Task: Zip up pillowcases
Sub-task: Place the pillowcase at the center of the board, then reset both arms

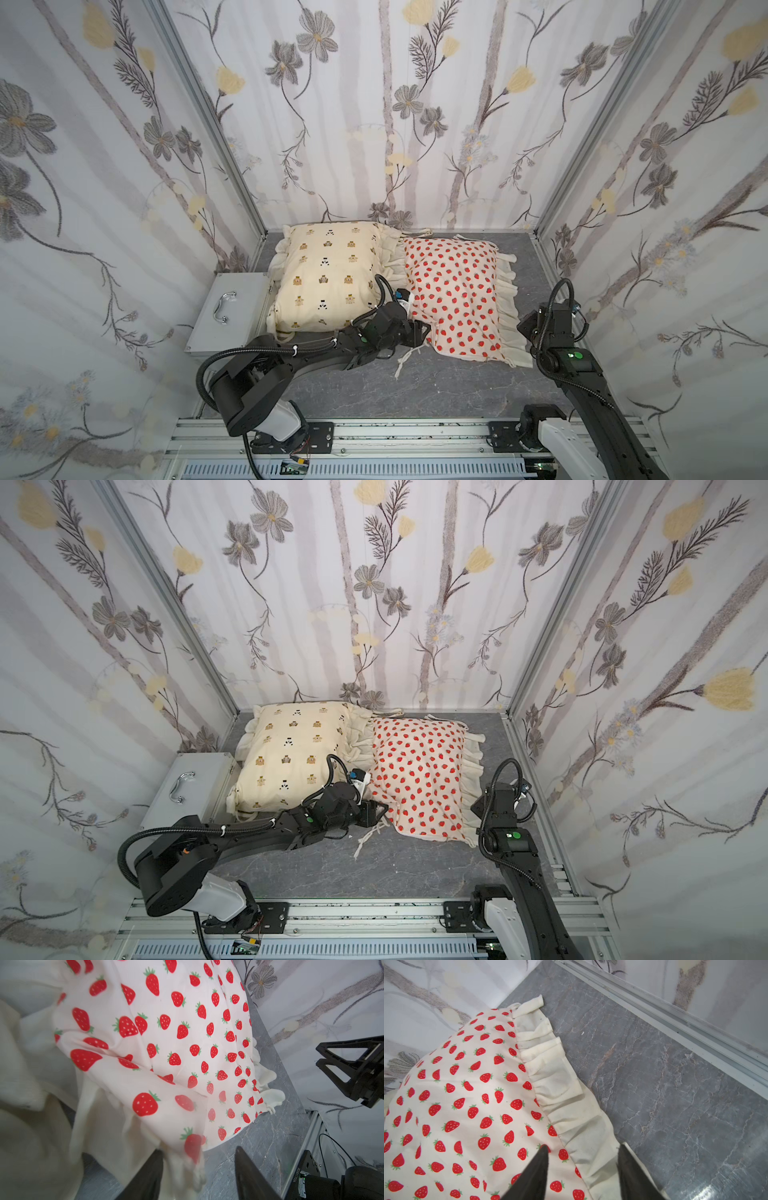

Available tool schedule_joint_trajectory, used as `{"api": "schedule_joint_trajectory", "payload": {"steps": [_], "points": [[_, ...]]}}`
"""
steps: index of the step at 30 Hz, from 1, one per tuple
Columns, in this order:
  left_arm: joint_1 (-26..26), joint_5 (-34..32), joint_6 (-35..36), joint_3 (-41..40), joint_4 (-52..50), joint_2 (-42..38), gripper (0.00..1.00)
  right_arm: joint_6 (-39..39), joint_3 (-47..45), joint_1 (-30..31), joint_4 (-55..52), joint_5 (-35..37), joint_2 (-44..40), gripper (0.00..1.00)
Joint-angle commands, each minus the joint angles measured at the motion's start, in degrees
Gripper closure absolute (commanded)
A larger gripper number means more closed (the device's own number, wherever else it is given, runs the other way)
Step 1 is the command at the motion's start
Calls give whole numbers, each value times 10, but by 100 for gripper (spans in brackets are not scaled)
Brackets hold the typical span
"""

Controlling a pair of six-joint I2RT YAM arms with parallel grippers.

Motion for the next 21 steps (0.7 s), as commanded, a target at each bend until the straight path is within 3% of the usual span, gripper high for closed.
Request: {"api": "schedule_joint_trajectory", "payload": {"steps": [1,3,8,13,15,17,20,21], "points": [[10,-117,49,2,-73,-70,16,-56,-5,-6,109,28,13,16],[29,-179,56,5,-120,-122,2,-72,-15,-11,162,43,31,1],[153,-279,83,24,-215,-195,0,-134,-62,-12,339,117,93,0],[288,-386,130,7,-203,-165,0,-204,-90,-16,492,117,151,0],[325,-396,158,-18,-156,-161,0,-244,-116,-18,580,111,178,0],[358,-371,209,-74,-44,-148,0,-273,-144,-25,679,98,212,0],[393,-345,266,-100,42,-102,0,-288,-145,-35,737,49,240,0],[395,-338,295,-115,96,-82,0,-301,-166,-37,807,17,249,0]]}}
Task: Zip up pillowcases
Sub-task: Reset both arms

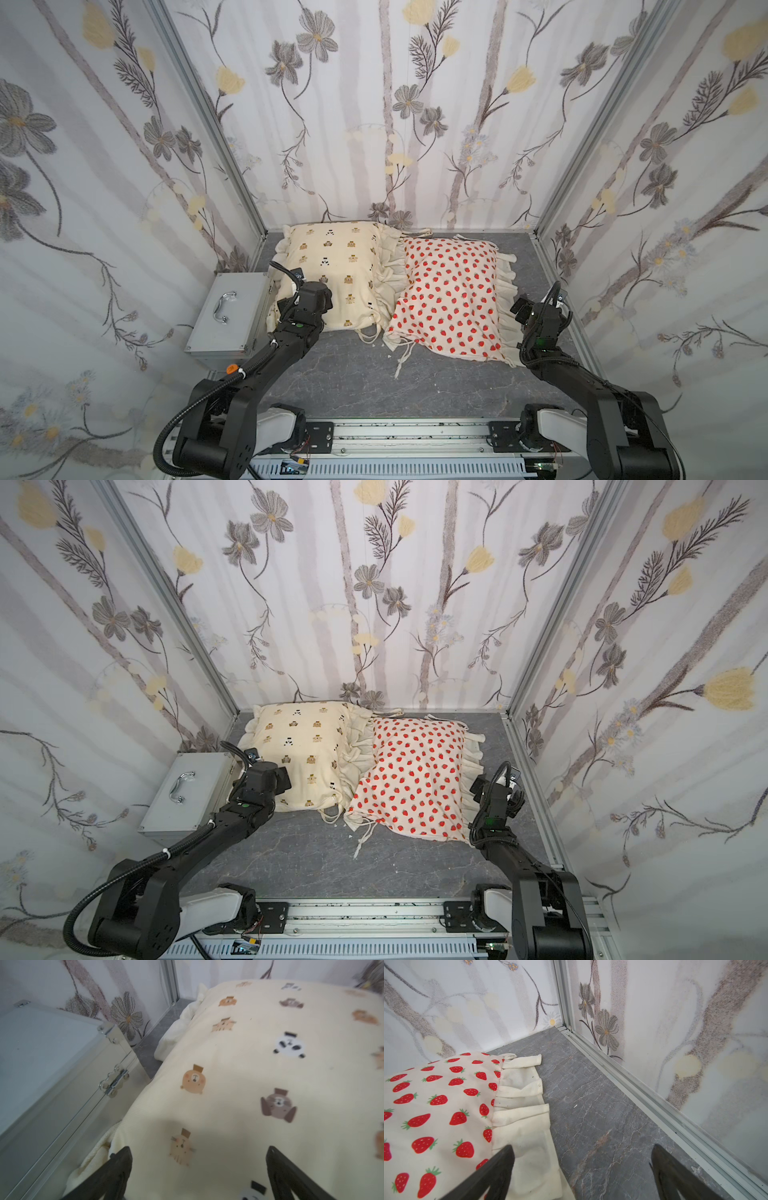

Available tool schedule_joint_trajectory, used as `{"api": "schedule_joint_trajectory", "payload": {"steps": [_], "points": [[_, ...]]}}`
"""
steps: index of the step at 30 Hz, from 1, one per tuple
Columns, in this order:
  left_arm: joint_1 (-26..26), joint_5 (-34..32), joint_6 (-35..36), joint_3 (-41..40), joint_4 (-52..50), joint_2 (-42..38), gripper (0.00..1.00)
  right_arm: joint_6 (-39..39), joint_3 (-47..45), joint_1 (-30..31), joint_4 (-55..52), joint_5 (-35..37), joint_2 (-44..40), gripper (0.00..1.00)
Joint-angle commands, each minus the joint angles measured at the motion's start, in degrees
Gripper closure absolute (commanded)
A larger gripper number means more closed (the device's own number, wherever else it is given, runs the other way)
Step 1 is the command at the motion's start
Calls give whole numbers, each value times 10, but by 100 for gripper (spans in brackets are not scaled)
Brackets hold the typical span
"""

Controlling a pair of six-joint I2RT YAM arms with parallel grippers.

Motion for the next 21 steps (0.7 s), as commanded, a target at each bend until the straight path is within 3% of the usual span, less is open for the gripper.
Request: {"api": "schedule_joint_trajectory", "payload": {"steps": [1,3,6,9,13,15,21], "points": [[13,23,113,-41,228,39,0,-52,-31,-9,247,-106,25,0],[24,55,161,-71,313,65,0,-67,-35,-12,300,-149,66,0],[65,117,146,-110,407,100,0,-89,-48,-11,339,-207,92,0],[80,168,145,-132,492,154,0,-83,-54,-12,352,-191,93,0],[97,202,138,-130,522,193,0,-87,-60,-11,370,-193,97,0],[107,218,124,-116,476,182,0,-90,-60,-10,369,-196,97,0],[113,208,115,-114,475,184,0,-91,-57,-10,365,-199,98,0]]}}
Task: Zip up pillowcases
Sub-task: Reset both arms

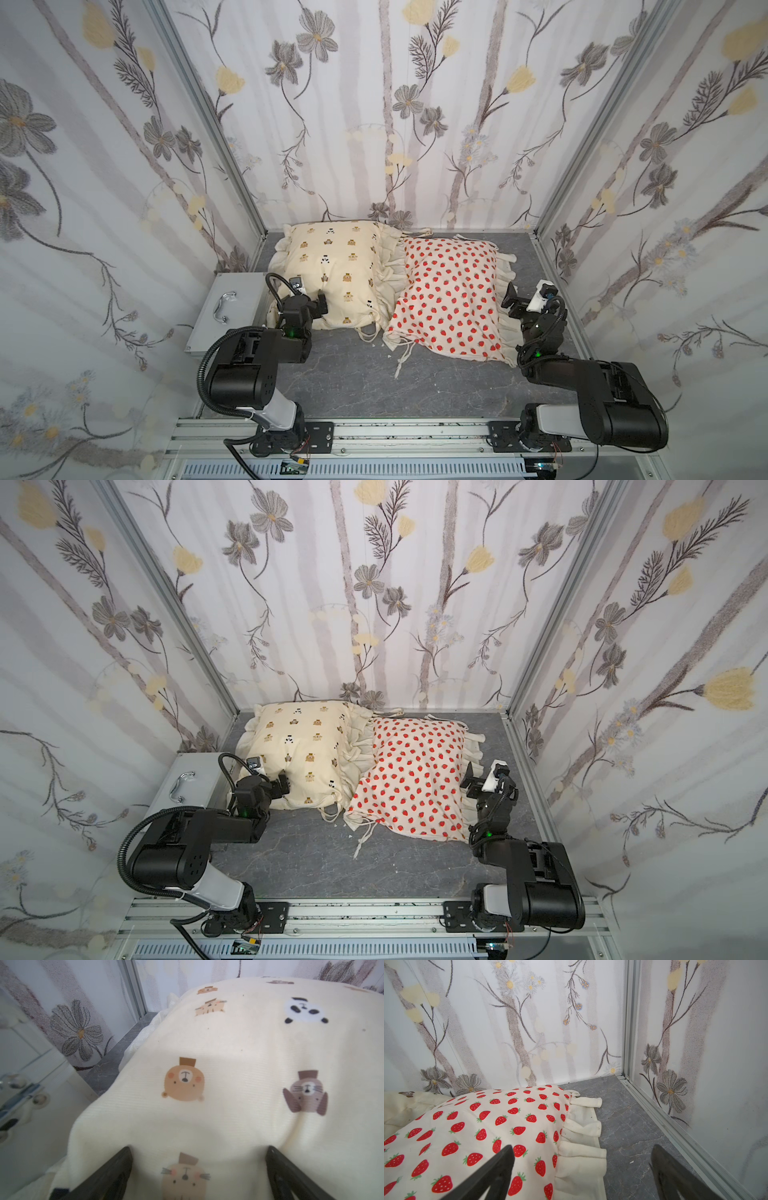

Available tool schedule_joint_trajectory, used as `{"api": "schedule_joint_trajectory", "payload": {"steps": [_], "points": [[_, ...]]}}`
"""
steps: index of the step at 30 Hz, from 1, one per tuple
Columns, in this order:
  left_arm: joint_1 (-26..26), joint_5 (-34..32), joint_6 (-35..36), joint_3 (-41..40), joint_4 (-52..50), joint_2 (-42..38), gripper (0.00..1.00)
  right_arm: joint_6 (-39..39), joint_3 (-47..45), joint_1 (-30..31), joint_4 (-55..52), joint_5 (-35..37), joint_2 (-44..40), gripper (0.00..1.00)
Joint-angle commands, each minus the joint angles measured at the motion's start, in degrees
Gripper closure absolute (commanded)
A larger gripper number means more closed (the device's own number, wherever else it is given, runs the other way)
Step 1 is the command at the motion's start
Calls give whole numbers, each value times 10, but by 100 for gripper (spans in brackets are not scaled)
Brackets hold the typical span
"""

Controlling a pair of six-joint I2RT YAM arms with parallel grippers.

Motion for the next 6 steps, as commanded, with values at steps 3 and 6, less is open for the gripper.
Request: {"api": "schedule_joint_trajectory", "payload": {"steps": [3,6], "points": [[2,7,-6,3,20,2,0,-15,11,2,20,-13,4,0],[2,9,-6,4,15,1,0,-15,5,2,24,-16,1,0]]}}
